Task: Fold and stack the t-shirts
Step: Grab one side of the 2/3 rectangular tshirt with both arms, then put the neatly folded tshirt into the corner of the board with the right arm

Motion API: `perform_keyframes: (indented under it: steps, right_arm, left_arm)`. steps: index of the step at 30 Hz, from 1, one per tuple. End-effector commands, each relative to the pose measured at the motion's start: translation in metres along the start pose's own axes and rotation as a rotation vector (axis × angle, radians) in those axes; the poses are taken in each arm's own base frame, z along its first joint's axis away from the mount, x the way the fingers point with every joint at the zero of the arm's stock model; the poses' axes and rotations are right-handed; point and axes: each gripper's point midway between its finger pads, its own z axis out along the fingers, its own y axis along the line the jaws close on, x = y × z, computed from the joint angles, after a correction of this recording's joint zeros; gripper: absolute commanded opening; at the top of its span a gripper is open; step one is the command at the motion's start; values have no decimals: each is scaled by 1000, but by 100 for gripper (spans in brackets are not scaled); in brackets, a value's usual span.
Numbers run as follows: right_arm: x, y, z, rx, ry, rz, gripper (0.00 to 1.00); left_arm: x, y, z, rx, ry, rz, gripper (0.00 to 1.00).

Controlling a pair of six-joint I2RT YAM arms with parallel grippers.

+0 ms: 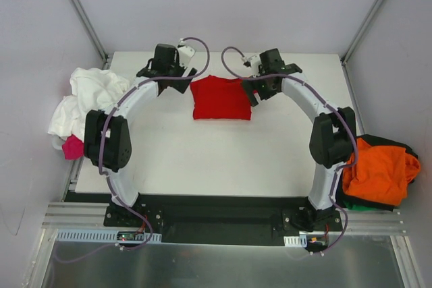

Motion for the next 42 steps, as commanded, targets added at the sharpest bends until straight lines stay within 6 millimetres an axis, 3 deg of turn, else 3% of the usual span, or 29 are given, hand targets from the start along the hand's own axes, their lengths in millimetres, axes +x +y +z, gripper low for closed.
perform_keyframes:
  steps: [1, 5, 9, 14, 23, 29, 34, 42]
  right_arm:
    - [-17, 8, 7, -216, -45, 199, 97]
    - [-18, -1, 26, -301, -22, 291, 97]
    - [-22, -6, 40, -414, -30, 378, 97]
    - [-23, -22, 59, -482, -27, 473, 97]
    - [-31, -26, 76, -579, -44, 521, 96]
    - [-37, -20, 81, -646, -53, 555, 97]
    - [-31, -17, 91, -661, -32, 567, 96]
    - [-34, -3, 91, -741, -16, 612, 97]
  left_arm:
    - [-28, -34, 19, 131, -15, -10, 99]
    - [-36, -66, 46, 154, 12, 83, 99]
    - [-36, -85, 64, 180, 26, 115, 99]
    - [-28, -92, 76, 166, 59, 125, 99]
    - [-16, -94, 79, 154, 91, 129, 99]
    - [-10, -96, 78, 156, 102, 137, 99]
    - [-4, -97, 79, 155, 119, 152, 99]
    - [7, -104, 75, 166, 140, 163, 99]
